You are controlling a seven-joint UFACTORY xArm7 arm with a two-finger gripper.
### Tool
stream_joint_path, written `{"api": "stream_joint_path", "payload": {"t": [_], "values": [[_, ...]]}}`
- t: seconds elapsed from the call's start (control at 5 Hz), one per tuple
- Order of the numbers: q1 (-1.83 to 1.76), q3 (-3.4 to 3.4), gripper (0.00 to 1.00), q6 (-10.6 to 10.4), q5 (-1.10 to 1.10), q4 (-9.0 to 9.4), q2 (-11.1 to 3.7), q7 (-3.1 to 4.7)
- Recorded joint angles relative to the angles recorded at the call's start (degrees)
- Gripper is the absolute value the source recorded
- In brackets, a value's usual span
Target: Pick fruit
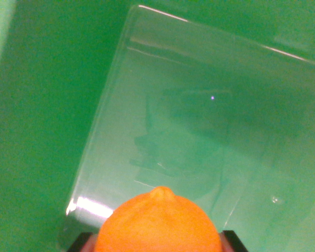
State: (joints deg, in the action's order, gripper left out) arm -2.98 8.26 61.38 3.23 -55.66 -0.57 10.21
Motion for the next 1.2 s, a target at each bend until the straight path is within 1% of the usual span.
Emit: {"api": "stream_joint_path", "payload": {"t": [0.2, 0.4, 0.6, 0.8, 1.0, 1.2], "values": [[0.00, 0.00, 1.00, 0.00, 0.00, 0.00, 0.00, 0.00], [0.05, -0.02, 1.00, 2.72, 0.10, -1.59, 1.13, 0.00], [0.05, -0.02, 1.00, 2.72, 0.10, -1.59, 1.13, 0.00], [0.11, -0.05, 1.00, 5.43, 0.21, -3.18, 2.26, 0.01], [0.11, -0.05, 1.00, 5.43, 0.21, -3.18, 2.26, 0.01], [0.16, -0.07, 1.00, 8.04, 0.31, -4.71, 3.35, 0.01]]}}
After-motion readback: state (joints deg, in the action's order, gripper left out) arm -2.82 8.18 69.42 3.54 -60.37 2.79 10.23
